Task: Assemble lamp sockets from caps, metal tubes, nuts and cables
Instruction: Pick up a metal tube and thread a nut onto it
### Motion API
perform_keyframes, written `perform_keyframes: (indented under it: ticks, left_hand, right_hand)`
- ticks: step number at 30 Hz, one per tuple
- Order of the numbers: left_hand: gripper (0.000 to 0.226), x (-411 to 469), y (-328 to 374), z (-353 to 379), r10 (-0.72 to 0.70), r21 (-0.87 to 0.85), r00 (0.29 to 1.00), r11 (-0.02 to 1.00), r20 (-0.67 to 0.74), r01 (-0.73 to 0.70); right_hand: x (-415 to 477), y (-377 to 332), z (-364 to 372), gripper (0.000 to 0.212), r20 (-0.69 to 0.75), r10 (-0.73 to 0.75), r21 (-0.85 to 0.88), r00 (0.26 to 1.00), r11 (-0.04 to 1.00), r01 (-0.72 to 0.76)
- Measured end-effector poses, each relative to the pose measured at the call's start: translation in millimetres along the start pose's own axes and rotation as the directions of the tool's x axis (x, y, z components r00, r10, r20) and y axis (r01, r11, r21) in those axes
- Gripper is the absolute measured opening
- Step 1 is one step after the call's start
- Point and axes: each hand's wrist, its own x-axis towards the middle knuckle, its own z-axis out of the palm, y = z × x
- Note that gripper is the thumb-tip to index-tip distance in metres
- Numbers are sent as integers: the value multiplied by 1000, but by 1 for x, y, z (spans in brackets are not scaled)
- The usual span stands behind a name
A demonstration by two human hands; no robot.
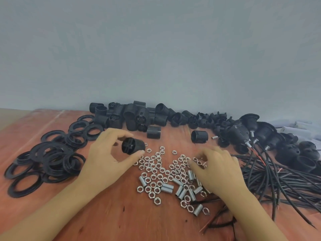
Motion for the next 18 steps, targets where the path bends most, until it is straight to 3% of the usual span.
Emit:
perform_keyframes:
  ticks: [8, 18]
  left_hand:
    - [48, -6, -10, -14, -52, 303, 995, 953, 86, 24]
    - [38, -6, -21, -12, -23, 402, 990, 915, 136, -34]
  right_hand:
    - [8, 33, -10, 23, -34, 161, 6, 986, 987, -161]
    - [7, 25, -5, 32, 39, 27, 106, 999, 994, -31]
